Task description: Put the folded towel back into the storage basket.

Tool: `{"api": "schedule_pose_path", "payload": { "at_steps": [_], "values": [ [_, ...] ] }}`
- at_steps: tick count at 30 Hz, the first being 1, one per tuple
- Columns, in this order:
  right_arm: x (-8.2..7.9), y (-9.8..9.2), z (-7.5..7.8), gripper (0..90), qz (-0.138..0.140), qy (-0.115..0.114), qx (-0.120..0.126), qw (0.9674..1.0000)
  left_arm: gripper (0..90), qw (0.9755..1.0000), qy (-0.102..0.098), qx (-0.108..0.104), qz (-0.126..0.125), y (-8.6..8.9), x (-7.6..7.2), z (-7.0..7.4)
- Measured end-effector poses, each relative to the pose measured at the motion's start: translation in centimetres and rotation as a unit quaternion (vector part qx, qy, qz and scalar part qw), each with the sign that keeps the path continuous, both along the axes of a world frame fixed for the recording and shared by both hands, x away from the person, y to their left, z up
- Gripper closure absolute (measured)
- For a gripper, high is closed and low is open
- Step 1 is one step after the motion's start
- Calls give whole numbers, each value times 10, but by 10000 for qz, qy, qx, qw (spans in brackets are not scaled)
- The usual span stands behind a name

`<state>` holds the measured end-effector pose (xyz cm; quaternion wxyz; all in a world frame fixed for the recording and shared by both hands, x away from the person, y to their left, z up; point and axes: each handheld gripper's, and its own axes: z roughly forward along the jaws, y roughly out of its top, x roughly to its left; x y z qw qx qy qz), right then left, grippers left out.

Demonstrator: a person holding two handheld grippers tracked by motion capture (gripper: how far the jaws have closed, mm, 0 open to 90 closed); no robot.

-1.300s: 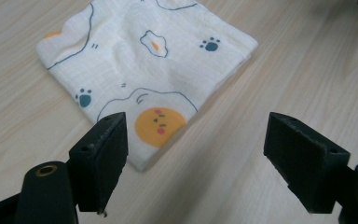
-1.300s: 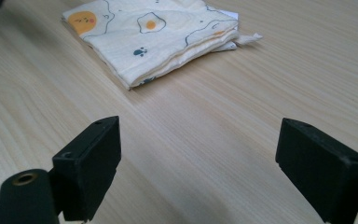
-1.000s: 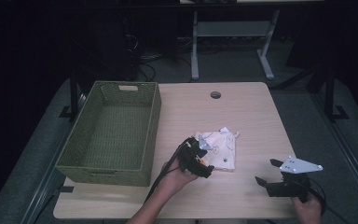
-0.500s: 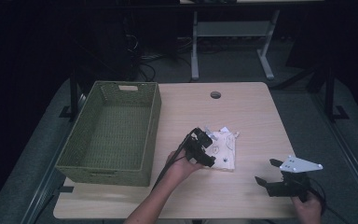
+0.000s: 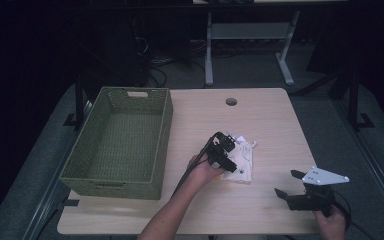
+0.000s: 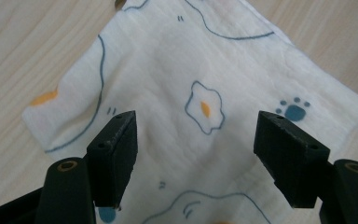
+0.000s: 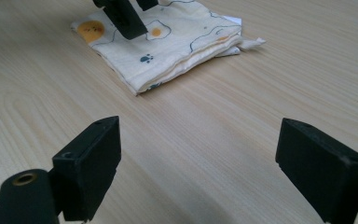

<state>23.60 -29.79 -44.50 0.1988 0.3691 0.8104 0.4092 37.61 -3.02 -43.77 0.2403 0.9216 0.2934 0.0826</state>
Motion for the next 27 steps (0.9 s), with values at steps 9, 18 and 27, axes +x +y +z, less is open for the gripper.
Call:
{"api": "schedule_pose_path", "payload": {
  "at_steps": [9,18,27],
  "values": [
    [-1,-2,1,135,-56,-48,26,10000,376,9998,4,150,163,-3,11,-11],
    [-2,0,1,135,-48,0,16,10000,546,9999,29,-12,134,3,11,-10],
    [0,4,-1,135,35,76,-8,10000,710,9995,-89,-40,300,5,11,-11]
  ]
}}
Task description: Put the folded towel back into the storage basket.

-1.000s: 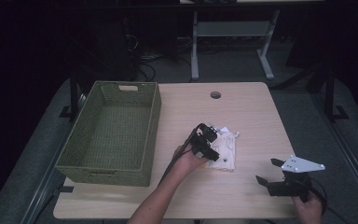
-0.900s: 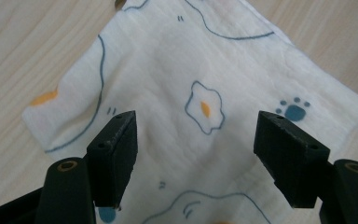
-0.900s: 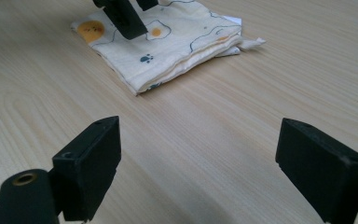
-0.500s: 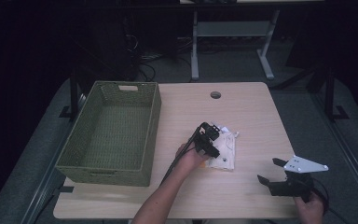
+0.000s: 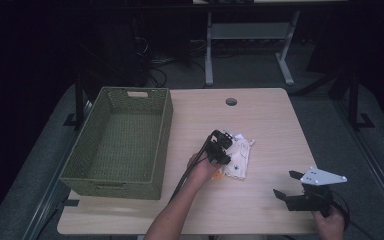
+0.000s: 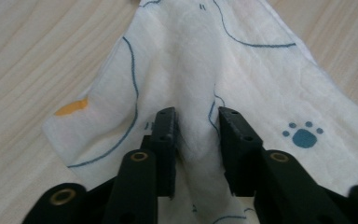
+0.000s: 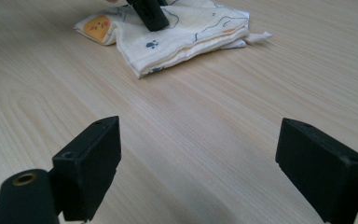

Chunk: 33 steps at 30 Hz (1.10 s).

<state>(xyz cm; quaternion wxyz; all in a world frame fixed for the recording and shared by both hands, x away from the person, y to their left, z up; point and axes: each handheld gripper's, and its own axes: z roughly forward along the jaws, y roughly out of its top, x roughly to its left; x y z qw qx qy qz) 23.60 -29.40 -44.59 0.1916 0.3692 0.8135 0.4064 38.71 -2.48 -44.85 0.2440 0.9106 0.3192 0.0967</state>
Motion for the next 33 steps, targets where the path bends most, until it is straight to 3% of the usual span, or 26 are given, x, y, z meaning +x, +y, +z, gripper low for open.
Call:
{"api": "schedule_pose_path", "payload": {
  "at_steps": [6,16,23,26,33],
  "values": [
    [0,2,-1,135,40,-16,-42,10000,781,10000,-35,-69,-14,1,-1,-1],
    [1,2,-2,135,31,16,-33,10000,820,9997,146,-184,35,5,3,0],
    [1,0,-2,135,34,8,-68,10000,826,9984,392,-408,83,11,5,2],
    [2,-3,-3,135,-32,39,-22,10000,826,9951,655,-720,155,18,7,3],
    [1,-6,-2,135,-145,61,45,9999,829,9891,740,-1259,208,32,5,17]
  ]
}}
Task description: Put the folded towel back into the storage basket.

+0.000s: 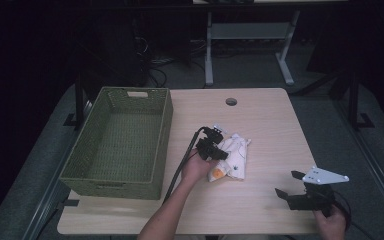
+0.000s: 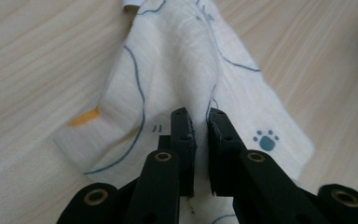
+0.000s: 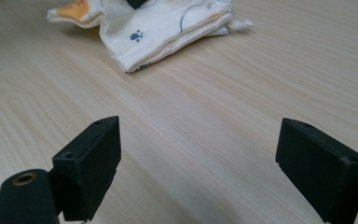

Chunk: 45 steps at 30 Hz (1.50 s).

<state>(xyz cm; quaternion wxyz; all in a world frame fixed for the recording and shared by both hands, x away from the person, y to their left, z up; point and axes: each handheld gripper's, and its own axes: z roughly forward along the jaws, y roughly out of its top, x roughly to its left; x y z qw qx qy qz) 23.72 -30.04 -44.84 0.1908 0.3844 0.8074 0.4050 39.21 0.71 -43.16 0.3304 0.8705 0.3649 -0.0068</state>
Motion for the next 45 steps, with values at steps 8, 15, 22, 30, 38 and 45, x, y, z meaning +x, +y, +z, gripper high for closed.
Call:
{"api": "schedule_pose_path", "payload": {
  "at_steps": [8,15,22,30,38,45],
  "values": [
    [2,-1,-2,135,-33,43,-16,10000,828,9994,-206,-293,-19,12,-11,21],
    [3,0,-3,135,-35,57,-64,10000,827,9973,-67,-729,-21,26,-15,36],
    [2,-2,-2,135,-108,10,-29,9999,826,9938,56,-1111,-51,40,-19,49],
    [1,-1,-2,135,-95,11,-48,9999,824,9923,157,-1205,-243,49,-22,60],
    [1,1,-2,135,-72,15,-92,9999,824,9881,295,-1477,-304,64,-24,74],
    [1,0,-2,135,-83,13,-87,9999,824,9844,412,-1668,-375,76,-24,84]
  ]
}}
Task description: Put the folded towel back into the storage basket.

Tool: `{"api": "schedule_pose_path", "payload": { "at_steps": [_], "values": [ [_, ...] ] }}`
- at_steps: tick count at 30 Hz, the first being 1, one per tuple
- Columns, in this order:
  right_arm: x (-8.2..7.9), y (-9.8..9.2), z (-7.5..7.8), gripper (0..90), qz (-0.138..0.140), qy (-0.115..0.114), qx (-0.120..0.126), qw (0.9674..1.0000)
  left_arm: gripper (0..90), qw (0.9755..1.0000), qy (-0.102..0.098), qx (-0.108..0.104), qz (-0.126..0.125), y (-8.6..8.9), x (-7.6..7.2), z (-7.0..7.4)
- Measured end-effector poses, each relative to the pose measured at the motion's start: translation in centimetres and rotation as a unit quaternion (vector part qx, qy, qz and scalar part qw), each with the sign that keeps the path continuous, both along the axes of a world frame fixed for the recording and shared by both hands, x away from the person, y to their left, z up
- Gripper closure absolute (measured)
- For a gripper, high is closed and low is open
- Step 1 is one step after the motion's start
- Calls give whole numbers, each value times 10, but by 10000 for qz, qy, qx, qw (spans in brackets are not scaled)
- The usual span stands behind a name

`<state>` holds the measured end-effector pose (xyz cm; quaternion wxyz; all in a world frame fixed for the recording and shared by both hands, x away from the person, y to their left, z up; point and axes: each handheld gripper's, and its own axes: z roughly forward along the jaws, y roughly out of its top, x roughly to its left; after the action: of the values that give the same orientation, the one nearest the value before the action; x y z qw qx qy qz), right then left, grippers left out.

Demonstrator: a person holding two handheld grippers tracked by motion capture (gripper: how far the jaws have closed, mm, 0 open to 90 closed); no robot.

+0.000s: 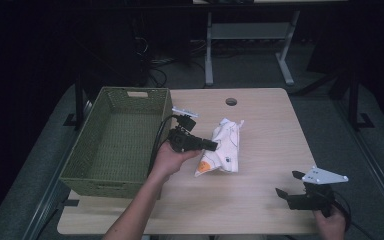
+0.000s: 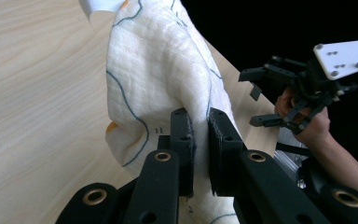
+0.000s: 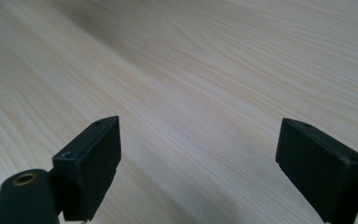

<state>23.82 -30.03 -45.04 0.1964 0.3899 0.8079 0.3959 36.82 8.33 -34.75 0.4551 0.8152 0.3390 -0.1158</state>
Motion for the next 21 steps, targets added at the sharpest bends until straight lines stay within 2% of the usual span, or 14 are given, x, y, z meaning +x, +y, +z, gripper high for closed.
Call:
{"api": "schedule_pose_path", "payload": {
  "at_steps": [5,9,17,21],
  "values": [
    [0,0,1,135,52,-19,-63,10000,824,9999,31,-106,-35,10,0,9],
    [0,0,0,135,48,-19,-44,10000,825,9997,34,-232,-24,28,2,19],
    [0,2,2,135,60,-59,-82,9999,827,9991,3,-414,73,52,1,35],
    [0,3,1,135,75,-32,-112,9999,827,9991,18,-401,121,67,2,41]
  ]
}}
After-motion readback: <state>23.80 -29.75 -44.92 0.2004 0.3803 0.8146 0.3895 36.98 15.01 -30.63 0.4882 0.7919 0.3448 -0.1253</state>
